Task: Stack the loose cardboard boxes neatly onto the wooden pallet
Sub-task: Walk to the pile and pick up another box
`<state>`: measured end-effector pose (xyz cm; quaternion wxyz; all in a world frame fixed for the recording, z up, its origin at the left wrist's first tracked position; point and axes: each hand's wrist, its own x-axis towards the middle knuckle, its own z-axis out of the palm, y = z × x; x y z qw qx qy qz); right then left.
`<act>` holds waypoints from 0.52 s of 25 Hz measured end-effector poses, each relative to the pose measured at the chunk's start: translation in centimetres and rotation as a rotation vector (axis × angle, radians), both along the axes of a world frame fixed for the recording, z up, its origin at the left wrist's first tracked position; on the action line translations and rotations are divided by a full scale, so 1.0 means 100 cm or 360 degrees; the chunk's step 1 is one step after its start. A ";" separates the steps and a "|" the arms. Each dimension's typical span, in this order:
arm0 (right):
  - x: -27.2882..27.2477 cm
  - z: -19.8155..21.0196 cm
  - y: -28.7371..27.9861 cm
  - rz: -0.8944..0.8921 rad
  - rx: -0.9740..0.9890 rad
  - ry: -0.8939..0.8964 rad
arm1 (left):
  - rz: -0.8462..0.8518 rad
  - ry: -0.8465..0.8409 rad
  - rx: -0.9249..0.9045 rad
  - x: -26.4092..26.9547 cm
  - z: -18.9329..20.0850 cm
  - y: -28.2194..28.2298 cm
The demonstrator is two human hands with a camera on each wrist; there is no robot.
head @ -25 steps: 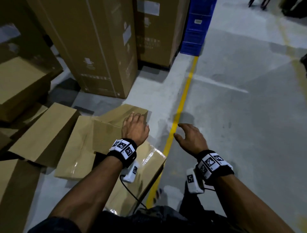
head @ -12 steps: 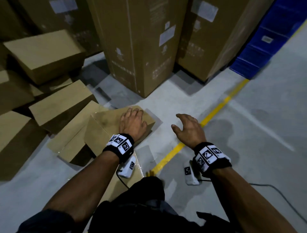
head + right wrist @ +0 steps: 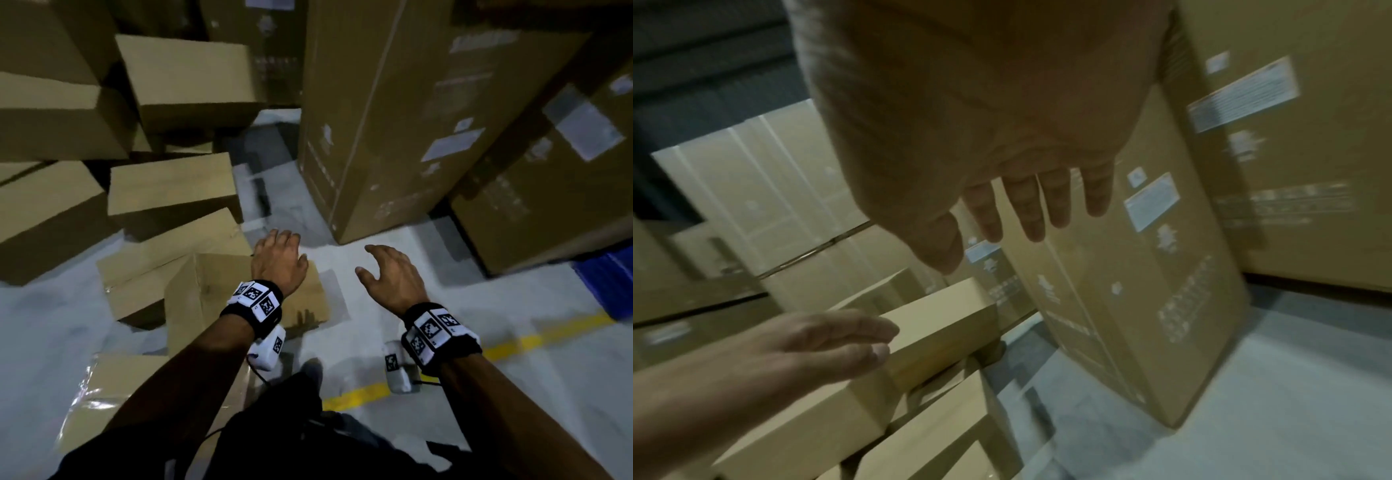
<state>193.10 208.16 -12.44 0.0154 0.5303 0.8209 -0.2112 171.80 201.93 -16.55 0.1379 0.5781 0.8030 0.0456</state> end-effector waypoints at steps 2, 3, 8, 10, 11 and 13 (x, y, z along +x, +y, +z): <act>-0.027 0.008 0.037 0.0161 -0.0004 0.0009 | 0.0146 0.0023 -0.0006 -0.013 0.010 0.018; -0.044 0.010 0.056 0.0273 -0.0021 0.0018 | 0.0241 0.0068 0.0015 -0.022 0.011 0.024; -0.121 -0.005 0.133 0.0869 -0.0143 0.0024 | 0.0850 0.0073 -0.0057 -0.047 0.001 0.026; -0.142 -0.020 0.158 0.1094 -0.0215 -0.0001 | 0.1141 -0.0001 -0.0086 -0.039 -0.007 0.025; -0.149 -0.025 0.166 0.1171 -0.0256 -0.0021 | 0.1222 -0.0010 -0.0060 -0.032 -0.010 0.025; -0.162 -0.039 0.188 0.1409 -0.0339 -0.0068 | 0.1465 0.0025 -0.0018 -0.004 -0.019 0.028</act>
